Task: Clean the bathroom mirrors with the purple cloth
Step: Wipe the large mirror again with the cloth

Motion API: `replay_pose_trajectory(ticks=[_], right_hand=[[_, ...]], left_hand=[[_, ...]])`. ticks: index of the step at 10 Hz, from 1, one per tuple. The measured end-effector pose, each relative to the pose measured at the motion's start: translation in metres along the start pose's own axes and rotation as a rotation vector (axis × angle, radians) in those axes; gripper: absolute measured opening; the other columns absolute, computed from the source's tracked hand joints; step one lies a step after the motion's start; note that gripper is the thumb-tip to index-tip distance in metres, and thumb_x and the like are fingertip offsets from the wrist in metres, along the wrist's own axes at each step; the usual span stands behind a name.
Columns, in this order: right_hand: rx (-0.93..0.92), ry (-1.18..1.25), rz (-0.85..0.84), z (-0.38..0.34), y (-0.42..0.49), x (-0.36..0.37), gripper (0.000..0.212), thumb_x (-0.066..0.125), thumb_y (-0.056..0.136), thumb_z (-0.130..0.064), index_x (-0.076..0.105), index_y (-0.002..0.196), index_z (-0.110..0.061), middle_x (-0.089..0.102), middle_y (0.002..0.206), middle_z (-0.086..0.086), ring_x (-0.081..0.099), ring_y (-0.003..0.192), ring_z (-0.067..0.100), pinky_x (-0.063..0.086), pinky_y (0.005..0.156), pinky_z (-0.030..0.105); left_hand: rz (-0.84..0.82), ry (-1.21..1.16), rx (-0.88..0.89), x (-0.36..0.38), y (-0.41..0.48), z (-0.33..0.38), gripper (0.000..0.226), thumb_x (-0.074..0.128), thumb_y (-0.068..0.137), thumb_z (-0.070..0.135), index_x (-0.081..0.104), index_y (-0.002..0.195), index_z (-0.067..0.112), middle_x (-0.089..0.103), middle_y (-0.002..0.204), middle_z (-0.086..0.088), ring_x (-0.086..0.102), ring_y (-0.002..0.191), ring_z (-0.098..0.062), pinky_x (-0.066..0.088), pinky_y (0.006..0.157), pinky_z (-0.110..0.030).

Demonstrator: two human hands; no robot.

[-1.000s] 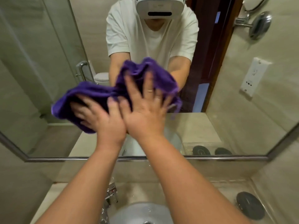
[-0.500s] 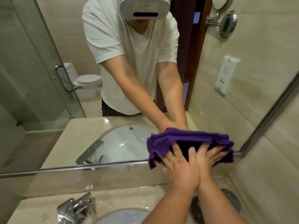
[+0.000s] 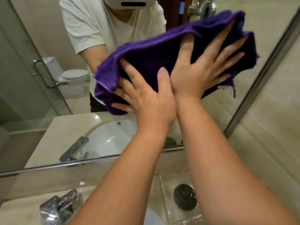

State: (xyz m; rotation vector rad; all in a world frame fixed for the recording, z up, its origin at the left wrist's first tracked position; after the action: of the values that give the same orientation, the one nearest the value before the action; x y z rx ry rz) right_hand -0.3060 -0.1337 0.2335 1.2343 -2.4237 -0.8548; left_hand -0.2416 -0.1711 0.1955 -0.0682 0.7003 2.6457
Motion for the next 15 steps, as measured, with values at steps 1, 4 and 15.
replay_pose_trajectory(ticks=[1,4,15], right_hand=[[-0.098,-0.009,0.072,-0.003,0.015,0.003,0.085,0.039,0.088,-0.063,0.032,0.155,-0.01,0.017,0.164,0.021,0.007,0.151,0.043,0.005,0.115,0.067],[0.317,-0.073,-0.143,0.187,-0.061,-0.038,0.091,0.027,0.088,-0.058,0.015,0.156,0.001,0.003,0.163,0.028,0.002,0.152,0.043,0.005,0.121,0.048],[0.77,-0.016,-0.786,0.079,-0.344,0.03,0.056,0.024,0.108,-0.013,0.002,0.158,0.0,-0.005,0.164,0.025,0.006,0.144,0.028,0.013,0.11,0.026]], left_hand=[[0.049,0.008,0.015,0.007,0.009,0.012,0.086,0.044,0.087,0.063,-0.015,0.147,0.044,-0.009,0.165,-0.01,-0.013,0.148,-0.021,-0.024,0.11,-0.058],[-0.41,0.476,-0.063,0.057,-0.12,-0.11,0.084,0.037,0.091,0.061,0.007,0.157,0.018,0.013,0.162,-0.027,0.0,0.15,-0.038,-0.02,0.113,-0.06],[-0.354,0.088,-0.429,-0.19,-0.056,-0.287,0.072,0.008,0.076,0.09,-0.017,0.135,0.057,-0.025,0.152,0.023,-0.032,0.131,0.02,-0.012,0.115,-0.017]])
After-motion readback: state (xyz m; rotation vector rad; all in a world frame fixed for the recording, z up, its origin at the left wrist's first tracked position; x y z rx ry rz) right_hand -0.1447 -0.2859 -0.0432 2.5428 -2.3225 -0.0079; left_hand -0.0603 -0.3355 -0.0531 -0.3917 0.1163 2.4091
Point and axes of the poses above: each hand's wrist, its own y-axis towards the middle knuckle, its own x-axis out of the palm, z = x × y, the point moved 1 cm from there along y, towards the middle knuckle
